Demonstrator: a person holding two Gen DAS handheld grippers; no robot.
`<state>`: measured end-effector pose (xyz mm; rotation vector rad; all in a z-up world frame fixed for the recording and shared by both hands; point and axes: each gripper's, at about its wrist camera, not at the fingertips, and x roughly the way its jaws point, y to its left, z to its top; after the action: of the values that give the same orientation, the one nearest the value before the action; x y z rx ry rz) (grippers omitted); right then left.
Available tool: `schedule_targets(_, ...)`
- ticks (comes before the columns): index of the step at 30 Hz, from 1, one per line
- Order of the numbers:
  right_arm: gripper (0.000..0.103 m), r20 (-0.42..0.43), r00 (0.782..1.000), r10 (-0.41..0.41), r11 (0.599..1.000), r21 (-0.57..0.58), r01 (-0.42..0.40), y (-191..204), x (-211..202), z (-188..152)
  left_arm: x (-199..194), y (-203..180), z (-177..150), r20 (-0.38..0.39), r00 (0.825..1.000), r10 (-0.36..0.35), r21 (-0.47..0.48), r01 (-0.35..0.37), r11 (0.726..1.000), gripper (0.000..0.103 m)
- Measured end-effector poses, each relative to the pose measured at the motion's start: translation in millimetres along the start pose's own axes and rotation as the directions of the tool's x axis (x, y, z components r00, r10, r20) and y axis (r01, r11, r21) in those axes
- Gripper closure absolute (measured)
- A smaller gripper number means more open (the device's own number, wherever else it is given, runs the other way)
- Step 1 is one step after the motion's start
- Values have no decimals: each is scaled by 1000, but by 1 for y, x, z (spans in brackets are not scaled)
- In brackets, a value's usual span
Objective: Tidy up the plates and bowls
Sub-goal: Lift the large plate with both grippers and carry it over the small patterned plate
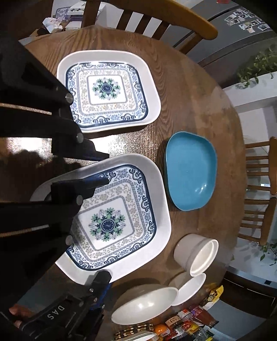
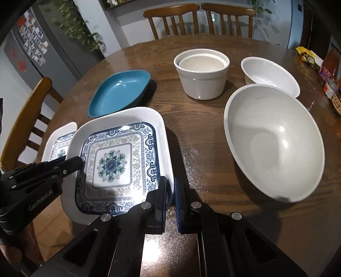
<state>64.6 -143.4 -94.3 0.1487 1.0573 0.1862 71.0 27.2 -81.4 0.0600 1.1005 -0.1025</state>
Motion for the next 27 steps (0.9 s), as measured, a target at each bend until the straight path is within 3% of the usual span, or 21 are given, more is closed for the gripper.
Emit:
schedule_targets(11, 95, 82, 996, 33, 999, -36, -31, 25, -39, -6, -45, 20, -12, 98, 995, 21, -19, -19, 1000, 90)
schedule_targets(27, 95, 130, 983, 128, 982, -158, -107, 112, -54, -12, -89, 95, -32, 169, 981, 94, -128, -73, 989, 90)
